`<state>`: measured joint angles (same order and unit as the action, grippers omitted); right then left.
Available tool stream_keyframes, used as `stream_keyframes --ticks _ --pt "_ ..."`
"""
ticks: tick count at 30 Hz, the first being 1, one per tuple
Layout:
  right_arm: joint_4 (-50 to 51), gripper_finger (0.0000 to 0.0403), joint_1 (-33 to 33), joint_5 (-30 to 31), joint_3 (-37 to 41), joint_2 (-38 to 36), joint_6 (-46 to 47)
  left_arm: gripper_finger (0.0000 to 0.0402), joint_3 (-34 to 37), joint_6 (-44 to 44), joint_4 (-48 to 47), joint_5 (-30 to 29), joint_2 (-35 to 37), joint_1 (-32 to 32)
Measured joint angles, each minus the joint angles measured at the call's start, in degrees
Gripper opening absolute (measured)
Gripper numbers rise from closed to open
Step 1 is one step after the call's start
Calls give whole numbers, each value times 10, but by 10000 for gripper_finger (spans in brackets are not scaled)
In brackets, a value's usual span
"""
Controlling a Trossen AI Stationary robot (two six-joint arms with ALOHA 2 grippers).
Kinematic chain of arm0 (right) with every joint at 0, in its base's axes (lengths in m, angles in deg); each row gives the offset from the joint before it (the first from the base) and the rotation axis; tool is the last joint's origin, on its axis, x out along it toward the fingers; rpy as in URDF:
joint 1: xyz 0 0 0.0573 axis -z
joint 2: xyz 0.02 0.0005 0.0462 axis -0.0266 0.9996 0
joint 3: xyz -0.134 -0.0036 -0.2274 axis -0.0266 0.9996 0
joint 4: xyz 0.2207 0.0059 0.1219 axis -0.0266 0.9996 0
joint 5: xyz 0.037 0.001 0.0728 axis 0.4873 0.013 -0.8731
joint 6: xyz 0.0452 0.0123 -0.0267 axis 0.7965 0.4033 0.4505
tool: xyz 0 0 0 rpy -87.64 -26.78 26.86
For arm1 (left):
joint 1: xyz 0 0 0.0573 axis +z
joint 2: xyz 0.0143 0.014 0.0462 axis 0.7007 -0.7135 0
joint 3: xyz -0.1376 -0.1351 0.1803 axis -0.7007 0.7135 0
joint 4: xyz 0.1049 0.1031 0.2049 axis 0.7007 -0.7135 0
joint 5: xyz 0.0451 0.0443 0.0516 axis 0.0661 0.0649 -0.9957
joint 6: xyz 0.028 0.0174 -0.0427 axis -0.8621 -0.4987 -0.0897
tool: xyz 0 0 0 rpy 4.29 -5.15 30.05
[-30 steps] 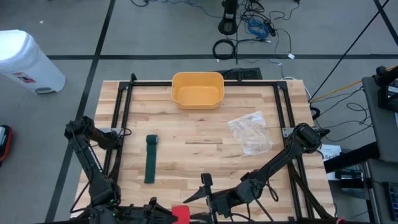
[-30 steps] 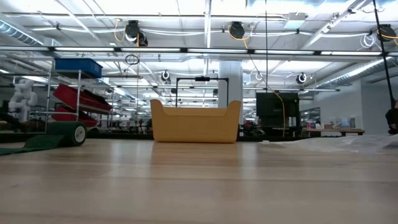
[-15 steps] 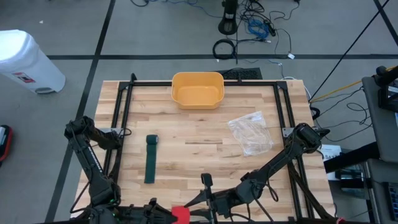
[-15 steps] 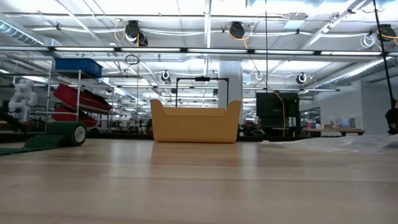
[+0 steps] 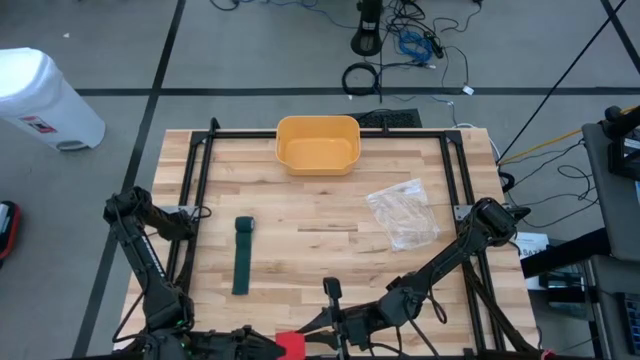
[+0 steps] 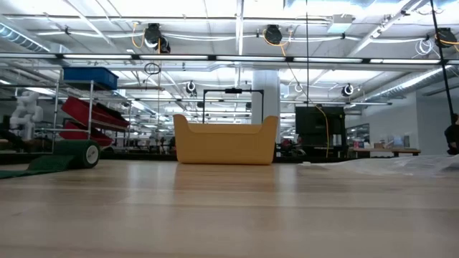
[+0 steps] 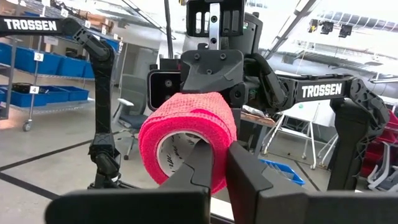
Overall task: Roll bandage
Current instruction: Roll the red bandage
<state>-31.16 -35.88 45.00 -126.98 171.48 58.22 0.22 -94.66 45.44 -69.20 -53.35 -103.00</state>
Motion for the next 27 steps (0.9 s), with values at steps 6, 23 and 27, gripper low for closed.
stream_keyframes --ticks 6,23,27 --pt "-1 19 0 -1 0 0 -2 87 1 44 28 0 0 0" --pt "76 20 -18 21 0 -38 -4 185 0 129 109 -8 0 -51" --pt "95 20 -27 46 0 -53 -8 185 0 165 104 -10 0 -66"
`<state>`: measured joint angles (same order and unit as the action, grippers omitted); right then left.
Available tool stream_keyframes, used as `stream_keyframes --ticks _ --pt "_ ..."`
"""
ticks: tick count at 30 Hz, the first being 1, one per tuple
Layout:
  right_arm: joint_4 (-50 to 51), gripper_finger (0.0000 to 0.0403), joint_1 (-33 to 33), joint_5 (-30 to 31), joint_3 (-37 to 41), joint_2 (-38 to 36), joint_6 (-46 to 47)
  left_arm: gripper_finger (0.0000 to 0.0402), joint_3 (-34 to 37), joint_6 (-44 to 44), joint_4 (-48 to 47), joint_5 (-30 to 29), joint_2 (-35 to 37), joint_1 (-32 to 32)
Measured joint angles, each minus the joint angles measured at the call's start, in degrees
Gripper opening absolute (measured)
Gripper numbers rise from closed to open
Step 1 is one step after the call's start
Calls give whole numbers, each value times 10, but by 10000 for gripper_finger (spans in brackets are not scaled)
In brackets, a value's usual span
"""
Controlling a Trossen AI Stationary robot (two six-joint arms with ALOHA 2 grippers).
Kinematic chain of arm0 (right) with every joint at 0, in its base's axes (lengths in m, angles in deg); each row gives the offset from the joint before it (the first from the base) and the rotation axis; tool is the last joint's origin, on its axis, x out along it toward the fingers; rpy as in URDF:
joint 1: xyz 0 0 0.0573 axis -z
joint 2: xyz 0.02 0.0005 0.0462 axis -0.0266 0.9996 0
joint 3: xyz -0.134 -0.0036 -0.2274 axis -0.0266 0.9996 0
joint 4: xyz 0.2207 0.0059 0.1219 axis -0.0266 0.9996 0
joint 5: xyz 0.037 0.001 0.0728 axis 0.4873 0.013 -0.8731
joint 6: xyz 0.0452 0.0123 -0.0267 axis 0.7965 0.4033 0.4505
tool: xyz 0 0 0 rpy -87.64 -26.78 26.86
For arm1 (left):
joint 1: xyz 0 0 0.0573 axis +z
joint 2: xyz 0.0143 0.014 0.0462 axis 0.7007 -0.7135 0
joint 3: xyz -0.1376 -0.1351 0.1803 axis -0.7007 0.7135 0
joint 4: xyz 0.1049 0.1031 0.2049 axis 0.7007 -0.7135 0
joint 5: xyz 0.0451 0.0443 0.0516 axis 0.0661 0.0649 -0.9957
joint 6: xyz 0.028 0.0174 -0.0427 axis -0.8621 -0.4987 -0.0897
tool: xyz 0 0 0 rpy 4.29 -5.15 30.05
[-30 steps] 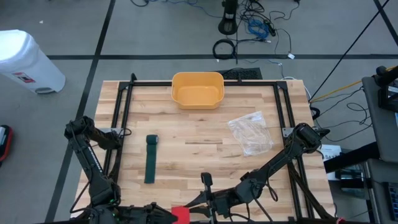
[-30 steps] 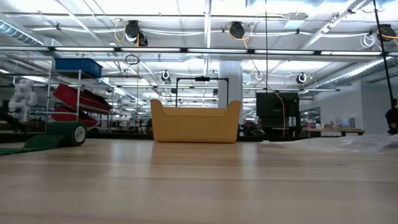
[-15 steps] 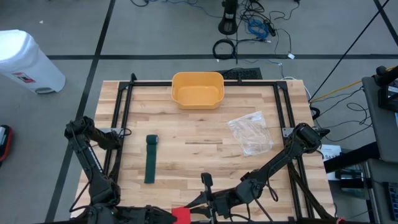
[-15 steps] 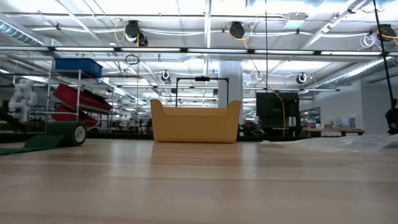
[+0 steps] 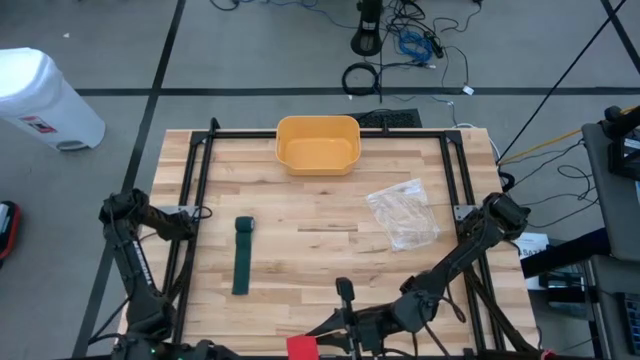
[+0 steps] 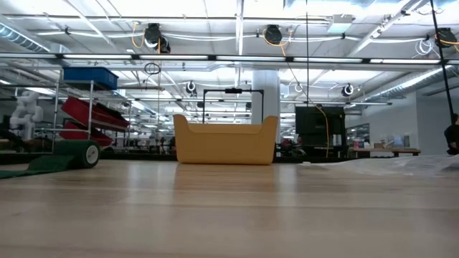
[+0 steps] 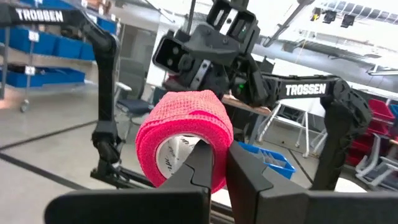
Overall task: Roll bandage
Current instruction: Roll the red bandage
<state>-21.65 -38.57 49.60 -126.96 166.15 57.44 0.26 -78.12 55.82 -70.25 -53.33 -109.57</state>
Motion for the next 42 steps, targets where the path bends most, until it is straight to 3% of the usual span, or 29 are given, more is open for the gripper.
stream_keyframes --ticks 10,17,25,32,42 --pt "29 20 -7 9 0 -27 -28 185 0 113 -56 -2 0 -5" --pt "35 20 -10 88 0 -46 -35 185 0 131 -154 -2 0 9" --pt "40 20 -16 121 0 -51 -33 185 -1 21 -166 -7 -19 37" --pt "44 20 -16 122 0 -51 -20 185 -1 -109 -138 -96 -52 64" --pt "51 20 -17 121 0 -51 -6 185 -1 -158 -109 -104 -70 70"
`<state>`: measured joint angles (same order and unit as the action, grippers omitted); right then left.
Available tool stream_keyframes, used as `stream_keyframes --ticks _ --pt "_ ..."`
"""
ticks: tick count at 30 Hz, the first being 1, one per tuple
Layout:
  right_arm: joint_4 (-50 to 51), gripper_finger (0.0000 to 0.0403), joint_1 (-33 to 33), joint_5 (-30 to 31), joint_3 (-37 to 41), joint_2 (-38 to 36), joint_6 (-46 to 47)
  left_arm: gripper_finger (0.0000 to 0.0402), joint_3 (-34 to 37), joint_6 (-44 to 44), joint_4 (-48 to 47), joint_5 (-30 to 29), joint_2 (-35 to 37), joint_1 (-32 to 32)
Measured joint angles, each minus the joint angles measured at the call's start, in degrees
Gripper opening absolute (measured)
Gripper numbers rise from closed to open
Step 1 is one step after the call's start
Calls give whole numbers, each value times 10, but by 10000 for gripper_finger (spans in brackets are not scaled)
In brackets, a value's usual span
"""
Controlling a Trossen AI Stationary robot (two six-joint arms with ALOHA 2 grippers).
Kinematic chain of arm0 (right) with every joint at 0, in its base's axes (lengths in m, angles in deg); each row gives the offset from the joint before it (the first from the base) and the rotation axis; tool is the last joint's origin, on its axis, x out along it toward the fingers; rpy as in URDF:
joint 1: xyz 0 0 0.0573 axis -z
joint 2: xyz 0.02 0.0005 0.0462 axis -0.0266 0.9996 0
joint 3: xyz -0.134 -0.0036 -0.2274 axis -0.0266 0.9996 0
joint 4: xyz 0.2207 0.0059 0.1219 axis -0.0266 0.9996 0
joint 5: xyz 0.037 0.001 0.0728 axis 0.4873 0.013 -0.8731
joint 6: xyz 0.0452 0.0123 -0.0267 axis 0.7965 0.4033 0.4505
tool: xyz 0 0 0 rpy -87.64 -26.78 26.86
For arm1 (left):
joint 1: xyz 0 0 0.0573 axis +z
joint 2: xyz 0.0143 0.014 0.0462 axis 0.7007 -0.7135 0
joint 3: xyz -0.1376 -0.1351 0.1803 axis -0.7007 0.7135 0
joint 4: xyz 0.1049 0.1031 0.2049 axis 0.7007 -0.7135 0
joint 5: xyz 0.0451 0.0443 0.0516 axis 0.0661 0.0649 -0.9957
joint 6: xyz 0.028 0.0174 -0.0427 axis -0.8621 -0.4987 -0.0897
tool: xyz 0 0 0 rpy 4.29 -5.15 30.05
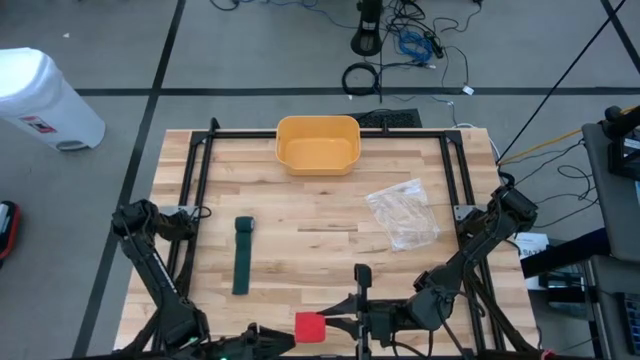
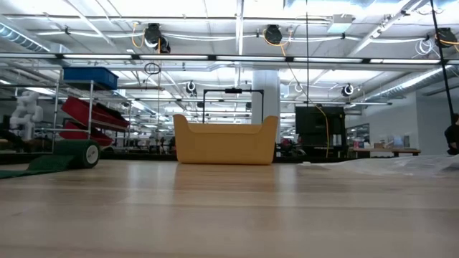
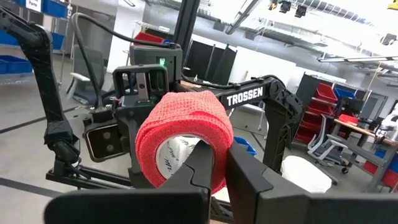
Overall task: Roll bandage
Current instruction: Roll the red bandage
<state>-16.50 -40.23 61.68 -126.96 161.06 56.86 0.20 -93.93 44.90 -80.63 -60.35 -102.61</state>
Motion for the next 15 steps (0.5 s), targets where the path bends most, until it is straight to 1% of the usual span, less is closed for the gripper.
stream_keyframes --ticks 15 --pt "-5 20 -8 -2 0 0 1 185 0 1 0 -4 1 8"
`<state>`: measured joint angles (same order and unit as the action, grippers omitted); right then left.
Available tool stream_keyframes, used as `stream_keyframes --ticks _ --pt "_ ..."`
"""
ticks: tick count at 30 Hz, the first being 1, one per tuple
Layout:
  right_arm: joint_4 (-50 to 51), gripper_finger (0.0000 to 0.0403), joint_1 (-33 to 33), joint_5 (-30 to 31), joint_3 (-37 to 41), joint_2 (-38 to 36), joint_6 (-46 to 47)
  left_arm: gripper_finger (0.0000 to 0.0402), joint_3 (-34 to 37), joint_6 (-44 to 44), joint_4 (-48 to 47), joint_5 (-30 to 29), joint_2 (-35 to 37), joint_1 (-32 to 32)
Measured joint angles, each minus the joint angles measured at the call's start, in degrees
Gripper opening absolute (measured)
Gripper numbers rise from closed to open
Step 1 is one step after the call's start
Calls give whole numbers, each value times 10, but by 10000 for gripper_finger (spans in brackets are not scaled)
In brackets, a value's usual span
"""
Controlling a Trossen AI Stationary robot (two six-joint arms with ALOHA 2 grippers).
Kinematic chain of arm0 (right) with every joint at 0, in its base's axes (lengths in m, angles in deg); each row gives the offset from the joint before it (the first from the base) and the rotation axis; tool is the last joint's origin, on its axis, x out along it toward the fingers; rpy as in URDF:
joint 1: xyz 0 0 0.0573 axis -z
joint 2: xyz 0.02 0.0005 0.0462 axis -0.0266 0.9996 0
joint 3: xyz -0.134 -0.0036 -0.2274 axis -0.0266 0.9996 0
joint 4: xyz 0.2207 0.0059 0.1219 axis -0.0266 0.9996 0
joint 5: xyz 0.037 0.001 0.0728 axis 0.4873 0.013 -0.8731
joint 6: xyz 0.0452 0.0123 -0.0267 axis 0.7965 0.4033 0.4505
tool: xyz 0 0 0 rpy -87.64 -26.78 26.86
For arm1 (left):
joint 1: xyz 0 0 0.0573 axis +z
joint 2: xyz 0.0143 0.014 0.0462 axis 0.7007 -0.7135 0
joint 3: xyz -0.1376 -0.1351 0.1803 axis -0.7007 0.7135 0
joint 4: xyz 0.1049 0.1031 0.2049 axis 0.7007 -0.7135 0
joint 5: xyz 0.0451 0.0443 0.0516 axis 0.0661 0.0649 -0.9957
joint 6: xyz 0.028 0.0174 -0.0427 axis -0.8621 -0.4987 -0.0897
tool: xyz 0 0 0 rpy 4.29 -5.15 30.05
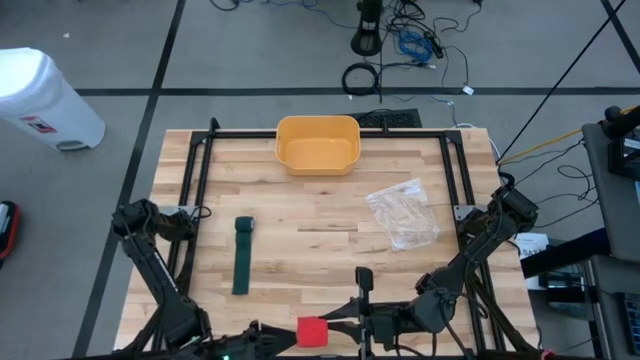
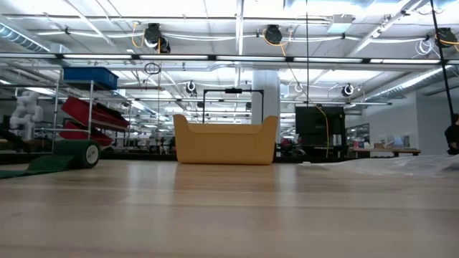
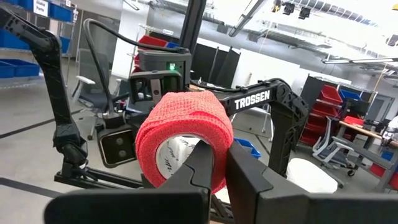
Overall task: Roll bandage
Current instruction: Roll the red bandage
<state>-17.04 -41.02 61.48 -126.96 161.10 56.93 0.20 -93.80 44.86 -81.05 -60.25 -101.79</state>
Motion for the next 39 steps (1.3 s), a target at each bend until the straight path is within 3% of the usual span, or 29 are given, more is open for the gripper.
stream_keyframes --ticks 13,18,31,39 --pt "3 20 -9 0 0 -6 -5 185 0 -14 7 5 1 7" --pt "-5 20 -19 -1 0 -10 -8 185 0 -16 7 48 1 7" --pt "-8 20 -22 -1 0 -10 -11 185 0 -134 4 32 1 11" --pt "-8 20 -22 -1 0 -10 -11 185 0 -157 4 37 1 11"
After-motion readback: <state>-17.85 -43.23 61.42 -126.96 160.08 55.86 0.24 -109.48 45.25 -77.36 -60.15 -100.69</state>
